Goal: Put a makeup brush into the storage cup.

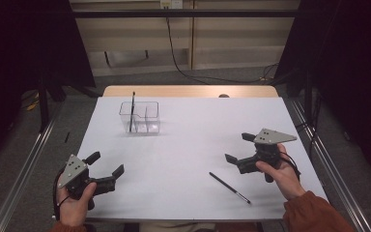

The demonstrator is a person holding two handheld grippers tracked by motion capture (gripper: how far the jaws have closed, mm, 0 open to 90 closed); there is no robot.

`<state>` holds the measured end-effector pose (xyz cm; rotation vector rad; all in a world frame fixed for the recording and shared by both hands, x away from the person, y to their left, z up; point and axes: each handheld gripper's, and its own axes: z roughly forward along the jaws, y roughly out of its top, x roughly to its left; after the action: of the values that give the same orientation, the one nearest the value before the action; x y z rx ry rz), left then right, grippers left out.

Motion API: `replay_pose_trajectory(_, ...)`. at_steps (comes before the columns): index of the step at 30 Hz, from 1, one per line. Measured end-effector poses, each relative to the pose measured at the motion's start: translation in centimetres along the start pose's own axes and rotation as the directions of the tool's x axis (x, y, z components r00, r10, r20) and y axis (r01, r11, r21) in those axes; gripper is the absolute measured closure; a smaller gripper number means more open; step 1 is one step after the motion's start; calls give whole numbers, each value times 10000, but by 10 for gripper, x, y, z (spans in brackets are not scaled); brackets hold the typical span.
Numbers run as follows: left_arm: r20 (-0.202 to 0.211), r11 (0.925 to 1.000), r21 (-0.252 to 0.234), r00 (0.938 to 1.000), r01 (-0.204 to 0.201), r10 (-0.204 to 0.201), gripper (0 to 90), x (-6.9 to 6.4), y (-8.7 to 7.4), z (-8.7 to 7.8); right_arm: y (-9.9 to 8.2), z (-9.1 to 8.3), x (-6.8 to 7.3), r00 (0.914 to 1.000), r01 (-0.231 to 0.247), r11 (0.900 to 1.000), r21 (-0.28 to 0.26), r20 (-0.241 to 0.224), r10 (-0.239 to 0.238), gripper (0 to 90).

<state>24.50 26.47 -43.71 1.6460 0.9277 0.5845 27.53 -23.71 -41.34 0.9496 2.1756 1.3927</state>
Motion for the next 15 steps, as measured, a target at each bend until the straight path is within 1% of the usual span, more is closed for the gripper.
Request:
replay_pose_trajectory(2, 106, 9999, 43, 9998, -144, 144, 29, 0, 0, 0, -2, 1, 0, 9997, 133, 9975, 688, -206, -119, 15)
replay_pose_trajectory(4, 89, 9999, 0, 9999, -117, 117, 29, 0, 0, -1, -3, 2, 0, 9992, 151, 9929, 1177, -399, -104, 15)
replay_pose_trajectory(6, 73, 9999, 49, 9999, -142, 142, 29, 1, 0, 0, -3, 1, 0, 9984, 337, 9886, 1465, -497, -267, 30)
replay_pose_trajectory(8, 34, 10000, 62, 10000, -55, 55, 29, 0, 0, 0, -2, 0, -1, 9986, 310, 9846, 1722, -486, -229, 33)
replay_pose_trajectory(9, 34, 9999, 90, 10000, -76, 75, 29, 0, 0, 1, -2, 0, -2, 9983, 340, 9820, 1857, -530, -245, 34)
replay_pose_trajectory(12, 58, 9999, 111, 9999, -100, 100, 29, 1, 0, 1, -4, 2, -3, 9974, 292, 9707, 2386, -710, -125, 34)
replay_pose_trajectory(14, 65, 9999, 128, 9999, -116, 115, 29, 1, 0, 1, -5, 4, -2, 9959, 328, 9607, 2757, -897, -82, 34)
replay_pose_trajectory(15, 62, 9998, 139, 9999, -117, 116, 29, 1, 0, 1, -5, 5, -1, 9950, 319, 9540, 2981, -997, -21, 36)
